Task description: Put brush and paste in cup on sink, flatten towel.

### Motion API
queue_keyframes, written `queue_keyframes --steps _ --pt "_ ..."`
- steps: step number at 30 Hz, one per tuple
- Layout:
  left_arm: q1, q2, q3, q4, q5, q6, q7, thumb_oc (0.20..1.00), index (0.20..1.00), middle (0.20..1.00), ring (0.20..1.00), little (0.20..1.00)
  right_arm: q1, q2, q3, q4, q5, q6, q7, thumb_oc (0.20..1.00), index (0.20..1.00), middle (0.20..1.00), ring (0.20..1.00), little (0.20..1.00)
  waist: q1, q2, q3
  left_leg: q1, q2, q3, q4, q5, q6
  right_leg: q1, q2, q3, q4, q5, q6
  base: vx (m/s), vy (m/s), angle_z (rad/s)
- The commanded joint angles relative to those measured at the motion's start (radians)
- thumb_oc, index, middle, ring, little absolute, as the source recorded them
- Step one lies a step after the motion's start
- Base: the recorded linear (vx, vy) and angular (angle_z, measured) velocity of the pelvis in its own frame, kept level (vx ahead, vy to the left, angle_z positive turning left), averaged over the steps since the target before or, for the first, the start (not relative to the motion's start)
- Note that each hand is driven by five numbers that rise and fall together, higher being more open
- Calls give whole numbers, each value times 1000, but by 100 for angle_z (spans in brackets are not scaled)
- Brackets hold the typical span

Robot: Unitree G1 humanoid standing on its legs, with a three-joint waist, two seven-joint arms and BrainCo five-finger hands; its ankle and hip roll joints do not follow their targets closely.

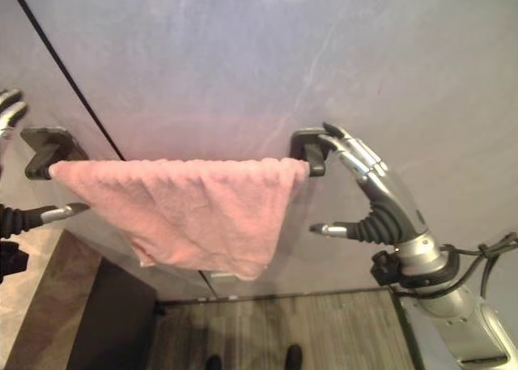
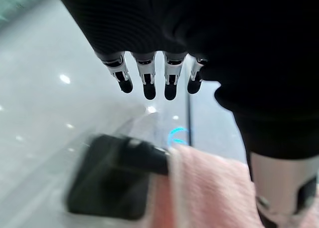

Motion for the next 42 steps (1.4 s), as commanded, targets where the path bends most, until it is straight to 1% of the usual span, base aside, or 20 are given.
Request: queue_keyframes --steps 1,2,5,8,9,10,12,13,15,16,17,22,30,31,32,35,36,39,41,42 --pt "3 72 12 -7 16 -28 -4 1000 1000 1000 1000 1000 -60 -41 26 -50 -38 -32 -44 1000 1000 1000 1000 1000 -3 -34 -14 -22 15 38 3 29 -20 60 -93 42 43 -63 95 -25 11 -6" --pt "11 88 6 -4 22 -32 -8 1000 1000 1000 1000 1000 -61 -53 35 -51 -45 -32 -41 1000 1000 1000 1000 1000 -5 -32 -11 -25 14 39 3 39 -19 55 -94 45 45 -56 94 4 5 -3" --pt "29 115 -4 1 26 -36 -21 1000 1000 1000 1000 1000 -52 -79 43 -50 -57 -31 -36 1000 1000 1000 1000 1000 -7 -30 -11 -25 14 41 3 39 -17 53 -94 46 46 -55 95 12 1 0" --pt "73 162 -16 15 28 -40 -52 1000 1000 1000 1000 1000 -30 -140 49 -34 -86 -24 -22 1000 1000 1000 1000 1000 -10 -26 -9 -18 15 42 3 31 -15 59 -94 49 44 -62 99 -1 0 1" --pt "86 170 -22 27 28 -36 -63 1000 1000 1000 1000 1000 -25 -153 50 -28 -99 -22 -21 1000 1000 1000 1000 1000 -12 -26 -6 -20 14 44 3 40 -13 54 -96 50 46 -53 98 0 0 0" --pt "95 171 -29 32 30 -36 -69 1000 1000 1000 1000 1000 -21 -158 52 -21 -103 -21 -19 1000 1000 1000 1000 1000 -12 -26 -7 -15 15 44 3 29 -13 60 -95 51 43 -61 100 0 0 0" --pt "105 188 -49 52 45 -36 -80 1000 1000 1000 1000 1000 -31 -182 75 3 -127 -9 -9 1000 1000 1000 1000 1000 -10 -25 -2 -15 13 46 3 38 -10 59 -96 50 44 -53 100 0 0 0" --pt "104 188 -50 53 46 -37 -80 1000 1000 1000 1000 1000 -33 -182 77 4 -128 -9 -10 1000 1000 1000 1000 1000 -10 -25 -4 -12 14 46 3 28 -11 63 -96 51 42 -61 101 41 2 -2" --pt "107 195 -77 75 66 -32 -84 1000 1000 1000 1000 1000 -63 -185 105 12 -146 -7 -9 1000 1000 1000 1000 1000 -9 -23 4 -16 11 47 3 38 -8 58 -97 51 42 -51 101 0 0 0" --pt "107 194 -78 75 66 -32 -84 1000 1000 1000 1000 1000 -63 -185 106 12 -146 -7 -9 1000 1000 1000 1000 1000 -9 -23 2 -13 12 47 3 29 -9 63 -97 51 39 -59 102 -30 3 -4" --pt "109 197 -85 79 69 -35 -84 1000 1000 1000 1000 1000 -71 -179 115 14 -151 -9 -15 1000 1000 1000 1000 1000 -8 -23 6 -17 11 46 3 39 -7 57 -98 52 41 -50 101 0 0 0" --pt "126 226 -130 92 87 -39 -108 1000 1000 1000 1000 1000 -135 -191 169 10 -196 -2 -25 1000 1000 1000 1000 1000 -4 -24 12 -24 11 50 3 40 -5 49 -98 54 36 -46 102 -2 4 -1" --pt "129 233 -174 117 98 -37 -102 1000 1000 1000 1000 1000 -148 -168 143 -21 -201 0 -65 1000 1000 1000 1000 1000 -8 -29 22 -41 7 59 3 42 -3 30 -101 61 23 -30 108 3 1 0" --pt "127 234 -182 119 99 -38 -100 1000 1000 1000 1000 1000 -153 -163 150 -21 -212 0 -76 1000 1000 1000 1000 1000 -8 -30 22 -39 8 60 3 32 -4 33 -100 62 19 -35 111 -10 8 -5" --pt "125 234 -184 121 100 -38 -99 1000 1000 1000 1000 1000 -155 -163 152 -19 -214 0 -78 1000 1000 1000 1000 1000 -7 -30 24 -43 7 61 3 41 -3 28 -101 62 21 -27 109 -8 6 -6" --pt "122 245 -196 124 110 -39 -93 1000 1000 1000 1000 1000 -191 -163 191 -19 -241 6 -89 1000 1000 1000 1000 1000 -5 -33 25 -48 6 68 3 42 -1 20 -102 69 15 -19 111 1 12 -10" --pt "118 249 -209 128 121 -36 -87 1000 1000 1000 1000 1000 -216 -156 214 -24 -253 3 -103 1000 1000 1000 1000 1000 -4 -36 23 -46 7 72 3 32 -1 22 -100 71 8 -21 115 -6 12 -14" --pt "110 253 -223 135 123 -36 -80 1000 1000 1000 1000 1000 -238 -150 235 -19 -269 6 -120 1000 1000 1000 1000 1000 -4 -39 25 -53 5 77 3 43 1 11 -103 78 9 -9 116 -6 18 -10" --pt "103 258 -236 134 130 -36 -73 1000 1000 1000 1000 1000 -262 -146 262 -21 -282 6 -131 1000 1000 1000 1000 1000 -4 -43 24 -50 6 86 3 31 0 7 -103 86 5 -9 121 1 28 -12" --pt "102 258 -239 136 131 -35 -71 1000 1000 1000 1000 1000 -270 -147 272 -20 -284 8 -131 1000 1000 1000 1000 1000 -5 -45 26 -55 5 91 3 41 1 -2 -104 90 6 2 120 -17 23 -12"
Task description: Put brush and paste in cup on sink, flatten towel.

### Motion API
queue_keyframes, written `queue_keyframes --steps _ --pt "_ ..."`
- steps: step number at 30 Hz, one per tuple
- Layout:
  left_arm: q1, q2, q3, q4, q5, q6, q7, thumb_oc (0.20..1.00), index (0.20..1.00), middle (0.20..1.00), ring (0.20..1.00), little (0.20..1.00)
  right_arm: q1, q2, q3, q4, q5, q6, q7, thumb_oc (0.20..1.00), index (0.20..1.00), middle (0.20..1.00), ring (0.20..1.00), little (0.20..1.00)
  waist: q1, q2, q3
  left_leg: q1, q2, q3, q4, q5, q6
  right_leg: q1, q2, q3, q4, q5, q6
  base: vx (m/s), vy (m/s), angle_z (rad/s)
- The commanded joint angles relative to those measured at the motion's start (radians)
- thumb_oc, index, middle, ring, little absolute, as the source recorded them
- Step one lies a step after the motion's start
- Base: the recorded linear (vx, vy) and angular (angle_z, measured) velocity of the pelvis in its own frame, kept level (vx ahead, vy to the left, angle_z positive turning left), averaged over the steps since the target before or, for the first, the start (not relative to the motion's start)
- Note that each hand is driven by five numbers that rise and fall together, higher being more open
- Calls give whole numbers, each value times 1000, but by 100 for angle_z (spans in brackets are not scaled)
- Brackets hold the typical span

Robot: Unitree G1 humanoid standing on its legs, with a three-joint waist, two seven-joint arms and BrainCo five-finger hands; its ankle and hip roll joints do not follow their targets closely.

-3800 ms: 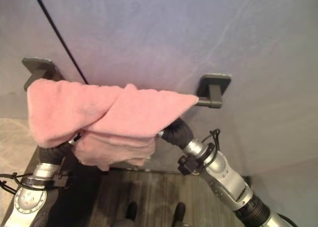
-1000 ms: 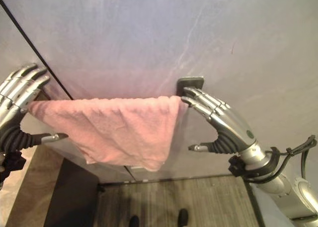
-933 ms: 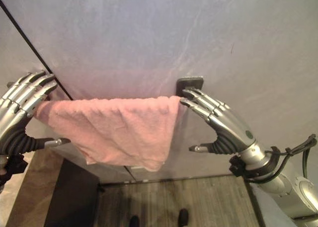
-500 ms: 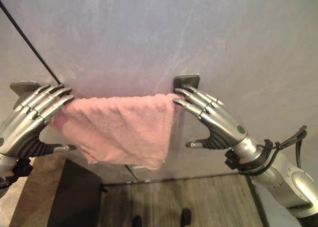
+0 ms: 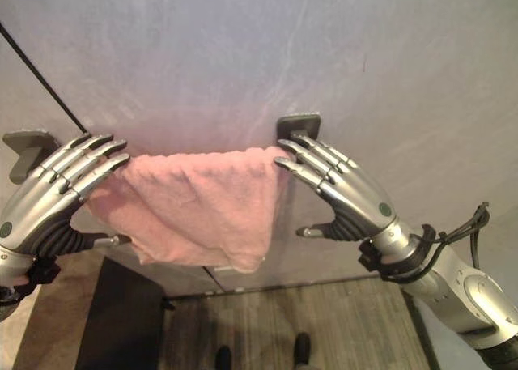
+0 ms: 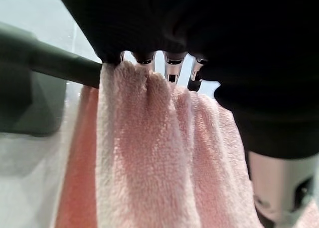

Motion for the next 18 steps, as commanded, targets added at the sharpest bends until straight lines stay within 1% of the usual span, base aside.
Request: queue_keyframes --steps 1,2,3,4,5,6,7,10,12,14,15,16,17,18 --pt "90 68 -89 97 41 29 -52 1000 1000 1000 1000 1000 -78 34 65 -81 -34 -37 -17 1000 1000 1000 1000 1000 -25 -63 3 -34 11 29 2 29 0 56 -105 34 4 -35 116 -14 25 -7" --pt "90 68 -92 97 43 30 -50 1000 1000 1000 1000 1000 -84 31 70 -85 -36 -36 -16 1000 1000 1000 1000 1000 -25 -65 2 -33 11 32 2 28 0 55 -104 37 3 -33 116 -8 18 -7" --pt "89 68 -92 98 44 30 -49 1000 1000 1000 1000 1000 -86 30 72 -85 -36 -35 -16 1000 1000 1000 1000 1000 -25 -66 4 -38 10 35 2 39 2 49 -105 39 5 -24 115 -9 15 -13" --pt "88 72 -94 99 48 31 -48 1000 1000 1000 1000 1000 -90 28 80 -87 -36 -39 -14 1000 1000 1000 1000 1000 -25 -67 2 -33 12 36 2 28 1 51 -105 39 3 -30 117 -48 12 -20" --pt "87 79 -102 100 45 32 -55 1000 1000 1000 1000 1000 -109 17 109 -87 -39 -34 -2 1000 1000 1000 1000 1000 -24 -72 4 -36 11 39 2 37 1 45 -105 42 3 -22 115 24 13 -17" --pt "87 78 -102 101 45 32 -55 1000 1000 1000 1000 1000 -112 17 112 -85 -39 -34 -2 1000 1000 1000 1000 1000 -24 -71 2 -32 12 38 2 27 1 49 -104 43 2 -30 117 -5 12 -12" --pt "80 83 -111 99 44 34 -61 1000 1000 1000 1000 1000 -146 1 152 -78 -47 -25 20 1000 1000 1000 1000 1000 -22 -77 2 -34 13 38 2 27 0 49 -103 45 3 -31 116 38 3 -3" --pt "77 84 -113 107 48 41 -65 1000 1000 1000 1000 1000 -168 -1 176 -60 -51 -19 30 1000 1000 1000 1000 1000 -22 -80 7 -38 12 38 2 38 0 45 -103 46 4 -23 114 -36 -2 -3" --pt "75 93 -114 108 51 42 -76 1000 1000 1000 1000 1000 -194 -12 207 -54 -56 -15 55 1000 1000 1000 1000 1000 -17 -83 5 -33 13 36 2 26 -1 52 -101 44 2 -33 115 18 1 -1" --pt "75 95 -115 115 53 46 -86 1000 1000 1000 1000 1000 -230 -19 251 -33 -58 -8 80 1000 1000 1000 1000 1000 -18 -85 8 -37 11 35 2 37 0 49 -102 44 3 -25 112 0 0 0" --pt "75 105 -118 116 57 47 -93 959 959 959 959 959 -253 -28 272 -31 -60 -5 102 1000 1000 1000 1000 1000 -11 -88 6 -33 13 32 2 27 -2 54 -101 42 2 -34 113 0 0 0" --pt "74 101 -116 124 58 50 -97 937 937 937 937 937 -274 -28 288 -17 -57 0 111 1000 1000 1000 1000 1000 -13 -88 10 -37 13 32 2 37 -1 49 -102 42 3 -26 111 11 -13 -3" --pt "80 101 -112 128 49 52 -122 821 821 821 821 821 -316 -43 318 -16 -38 6 158 1000 1000 1000 1000 1000 -11 -92 9 -38 16 31 2 38 -2 50 -101 40 4 -27 109 -28 -10 -4" --pt "81 99 -110 127 49 53 -123 802 802 802 802 802 -321 -43 322 -15 -36 7 160 1000 1000 1000 1000 1000 -12 -91 10 -37 16 31 2 38 -2 50 -101 40 4 -27 109 13 -14 -4"
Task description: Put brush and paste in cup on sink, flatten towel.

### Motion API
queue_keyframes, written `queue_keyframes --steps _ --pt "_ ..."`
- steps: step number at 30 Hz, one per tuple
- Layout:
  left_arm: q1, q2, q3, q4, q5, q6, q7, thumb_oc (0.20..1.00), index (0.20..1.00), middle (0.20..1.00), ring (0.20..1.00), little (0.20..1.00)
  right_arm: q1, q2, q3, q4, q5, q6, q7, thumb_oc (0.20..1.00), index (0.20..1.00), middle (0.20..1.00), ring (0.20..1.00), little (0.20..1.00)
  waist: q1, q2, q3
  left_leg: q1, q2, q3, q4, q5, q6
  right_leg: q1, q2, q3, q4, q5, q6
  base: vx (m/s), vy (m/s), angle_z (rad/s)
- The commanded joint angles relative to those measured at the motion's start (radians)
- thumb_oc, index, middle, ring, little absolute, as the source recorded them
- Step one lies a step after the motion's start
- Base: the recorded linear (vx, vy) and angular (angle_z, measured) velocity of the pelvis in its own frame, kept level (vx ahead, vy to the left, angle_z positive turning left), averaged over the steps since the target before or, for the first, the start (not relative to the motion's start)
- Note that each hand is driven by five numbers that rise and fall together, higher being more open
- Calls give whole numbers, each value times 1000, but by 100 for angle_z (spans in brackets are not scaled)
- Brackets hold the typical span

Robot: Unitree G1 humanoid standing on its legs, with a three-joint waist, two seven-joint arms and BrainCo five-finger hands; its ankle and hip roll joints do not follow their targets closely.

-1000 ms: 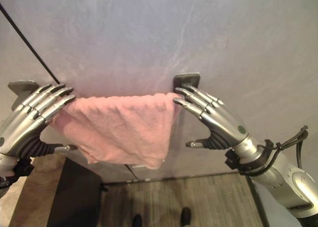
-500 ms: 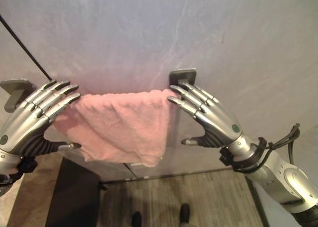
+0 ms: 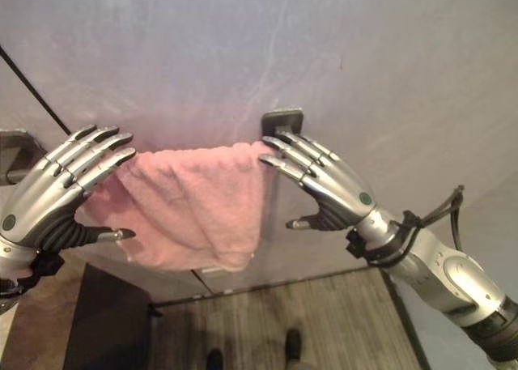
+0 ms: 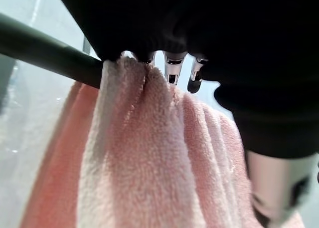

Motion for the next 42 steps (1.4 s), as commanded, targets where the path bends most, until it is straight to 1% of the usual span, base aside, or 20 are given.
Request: queue_keyframes --steps 1,4,8,11,12,17,18,20,22,23,24,25,26,31,32,34,35,37,38,42 --pt "132 68 -64 114 41 43 -149 768 768 768 768 768 -68 -2 97 -91 2 -49 145 1000 1000 1000 1000 1000 19 -59 21 -36 17 2 2 41 -1 66 -103 5 9 -43 110 0 0 0" --pt "173 62 -19 132 35 45 -166 501 501 501 501 501 -64 -21 80 -79 23 -44 175 1000 1000 1000 1000 1000 20 -60 19 -35 18 -1 2 40 -1 71 -101 2 9 -46 108 0 0 0" --pt "239 44 44 179 54 57 -174 250 250 250 250 250 25 -52 -1 -44 6 -39 180 1000 1000 1000 1000 1000 18 -58 15 -35 18 -7 2 39 -1 78 -101 -6 10 -50 106 13 -2 3" --pt "268 27 72 205 61 58 -173 209 209 209 209 209 122 -78 -73 -20 -22 -44 174 1000 1000 1000 1000 1000 13 -55 10 -33 17 -10 2 38 -1 82 -103 -9 10 -52 106 36 -2 11" --pt "262 25 66 212 65 60 -172 200 200 200 200 200 136 -57 -68 0 -42 -34 182 1000 1000 1000 1000 1000 22 -54 6 -29 18 -14 2 27 -2 89 -102 -11 9 -61 107 54 -1 10" --pt "252 9 53 235 73 62 -181 200 200 200 200 200 189 -63 -93 39 -84 -39 183 1000 1000 1000 1000 1000 15 -47 3 -28 16 -17 2 36 -1 91 -104 -15 11 -57 104 6 -5 5" --pt "249 5 48 234 71 60 -184 222 222 222 222 222 204 -64 -102 37 -88 -41 185 1000 1000 1000 1000 1000 15 -45 1 -27 16 -16 2 36 -1 92 -104 -15 10 -57 104 18 -3 10" --pt "233 -3 29 230 56 58 -191 316 316 316 316 316 224 -62 -104 45 -97 -39 191 1000 1000 1000 1000 1000 14 -43 -1 -26 16 -18 2 36 -2 94 -104 -16 10 -59 104 29 -5 8" --pt "220 -7 13 227 46 56 -198 316 316 316 316 316 229 -63 -102 50 -100 -38 193 1000 1000 1000 1000 1000 14 -41 -5 -23 17 -20 2 27 -3 98 -104 -15 9 -66 105 38 -7 2" --pt "207 -10 -2 223 40 55 -201 341 341 341 341 341 229 -59 -100 57 -105 -37 192 1000 1000 1000 1000 1000 13 -40 -6 -23 17 -19 2 27 -3 98 -104 -16 8 -66 105 0 0 0" --pt "185 -23 -27 215 26 54 -207 507 507 507 507 507 247 -53 -112 61 -112 -33 187 1000 1000 1000 1000 1000 7 -37 -7 -21 17 -20 2 27 -3 98 -105 -16 8 -66 106 -32 -8 2" --pt "178 -37 -37 206 17 52 -208 595 595 595 595 595 257 -45 -123 55 -112 -32 186 1000 1000 1000 1000 1000 4 -38 -6 -25 17 -19 2 36 -3 95 -106 -15 9 -58 104 -33 -8 3" --pt "166 -41 -50 202 13 52 -210 1000 1000 1000 1000 1000 264 -36 -126 57 -113 -30 185 1000 1000 1000 1000 1000 6 -36 -6 -26 17 -20 2 37 -3 95 -107 -15 9 -59 104 -30 -8 3" --pt "99 -100 -105 161 -52 49 -204 1000 1000 1000 1000 1000 295 32 -164 57 -109 -16 143 1000 1000 1000 1000 1000 4 -30 -16 -22 17 -22 2 27 -2 100 -106 -15 9 -68 106 9 -3 2" --pt "53 -150 -136 97 -126 36 -197 1000 1000 1000 1000 1000 315 83 -190 44 -91 -15 106 1000 1000 1000 1000 1000 -3 -29 -20 -23 14 -20 2 36 0 99 -106 -15 10 -60 104 51 -10 3" --pt "11 -192 -165 55 -191 38 -187 1000 1000 1000 1000 1000 316 114 -202 26 -81 -9 93 1000 1000 1000 1000 1000 -7 -30 -29 -18 15 -21 2 26 0 106 -105 -13 9 -68 106 6 -7 2" --pt "-46 -244 -218 33 -266 35 -174 1000 1000 1000 1000 1000 328 140 -218 20 -80 -1 65 1000 1000 1000 1000 1000 -11 -28 -34 -19 13 -20 2 34 2 104 -105 -12 11 -61 104 0 0 0" --pt "-61 -261 -237 26 -284 38 -167 1000 1000 1000 1000 1000 331 148 -221 19 -84 3 61 1000 1000 1000 1000 1000 -11 -27 -40 -13 14 -20 2 23 1 111 -104 -11 9 -69 105 19 -6 0" --pt "-99 -307 -266 -2 -331 43 -153 1000 1000 1000 1000 1000 328 159 -226 22 -92 16 54 1000 1000 1000 1000 1000 -17 -29 -50 -8 13 -19 2 22 2 116 -103 -10 10 -69 104 0 0 0" --pt "-126 -352 -269 -17 -379 47 -139 1000 1000 1000 1000 1000 329 177 -246 26 -97 30 42 1000 1000 1000 1000 1000 -19 -27 -57 -5 10 -19 2 29 5 118 -103 -8 12 -63 101 -19 -2 -1"
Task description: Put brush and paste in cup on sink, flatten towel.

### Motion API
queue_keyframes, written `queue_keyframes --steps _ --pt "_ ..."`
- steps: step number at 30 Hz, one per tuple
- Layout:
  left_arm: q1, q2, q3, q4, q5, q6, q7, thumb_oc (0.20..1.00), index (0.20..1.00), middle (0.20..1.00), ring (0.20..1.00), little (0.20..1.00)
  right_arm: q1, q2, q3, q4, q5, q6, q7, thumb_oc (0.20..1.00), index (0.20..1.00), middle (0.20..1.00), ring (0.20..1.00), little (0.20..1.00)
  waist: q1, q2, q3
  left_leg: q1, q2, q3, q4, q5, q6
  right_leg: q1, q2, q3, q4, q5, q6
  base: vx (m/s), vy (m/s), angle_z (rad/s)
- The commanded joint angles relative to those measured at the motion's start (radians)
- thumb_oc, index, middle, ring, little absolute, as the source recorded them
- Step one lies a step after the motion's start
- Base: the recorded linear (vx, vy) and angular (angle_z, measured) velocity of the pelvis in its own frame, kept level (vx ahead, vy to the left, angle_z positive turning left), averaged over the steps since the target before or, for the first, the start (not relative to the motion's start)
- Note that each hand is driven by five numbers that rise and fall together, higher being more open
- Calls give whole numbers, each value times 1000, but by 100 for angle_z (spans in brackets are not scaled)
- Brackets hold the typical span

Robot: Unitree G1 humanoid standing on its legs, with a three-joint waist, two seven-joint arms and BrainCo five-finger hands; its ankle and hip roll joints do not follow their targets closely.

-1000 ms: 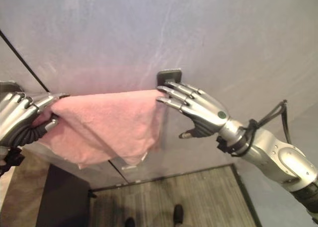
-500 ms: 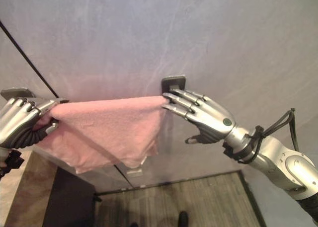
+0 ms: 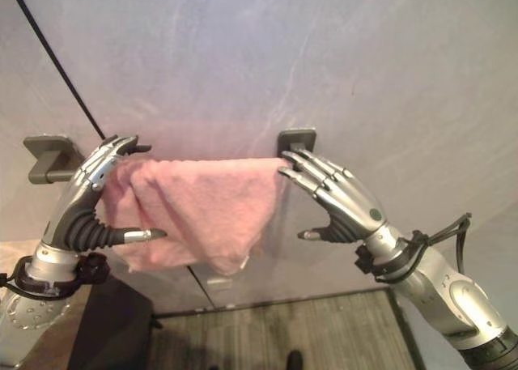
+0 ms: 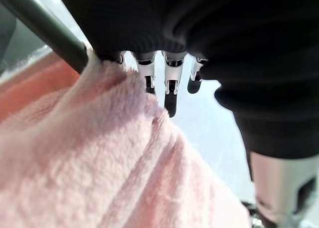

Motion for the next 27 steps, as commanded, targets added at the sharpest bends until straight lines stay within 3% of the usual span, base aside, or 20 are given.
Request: queue_keyframes --steps 1,10,16,27 --pt "61 -25 -23 40 -102 29 -10 1000 1000 1000 1000 1000 25 25 -22 45 -9 60 -11 1000 1000 1000 1000 1000 -24 -22 1 -36 12 16 3 32 1 66 -95 37 7 -42 100 -9 1 -3" --pt "52 -120 78 8 -118 26 48 1000 1000 1000 1000 1000 80 134 -128 17 82 45 -66 1000 1000 1000 1000 1000 -25 -22 -15 -31 15 5 3 34 -3 77 -90 33 11 -47 93 0 0 0" --pt "50 -161 172 -30 -113 17 102 1000 1000 1000 1000 1000 118 256 -183 -16 335 -8 -74 1000 1000 1000 1000 1000 -17 -23 -16 -37 16 -4 3 43 -9 80 -88 21 13 -49 87 -5 -1 0" --pt "1 -244 241 -109 -204 -16 122 1000 1000 1000 1000 1000 145 335 -270 -17 457 -19 -108 1000 1000 1000 1000 1000 -4 -25 -26 -50 18 -26 3 55 -22 91 -85 -4 18 -57 78 -23 -7 10"
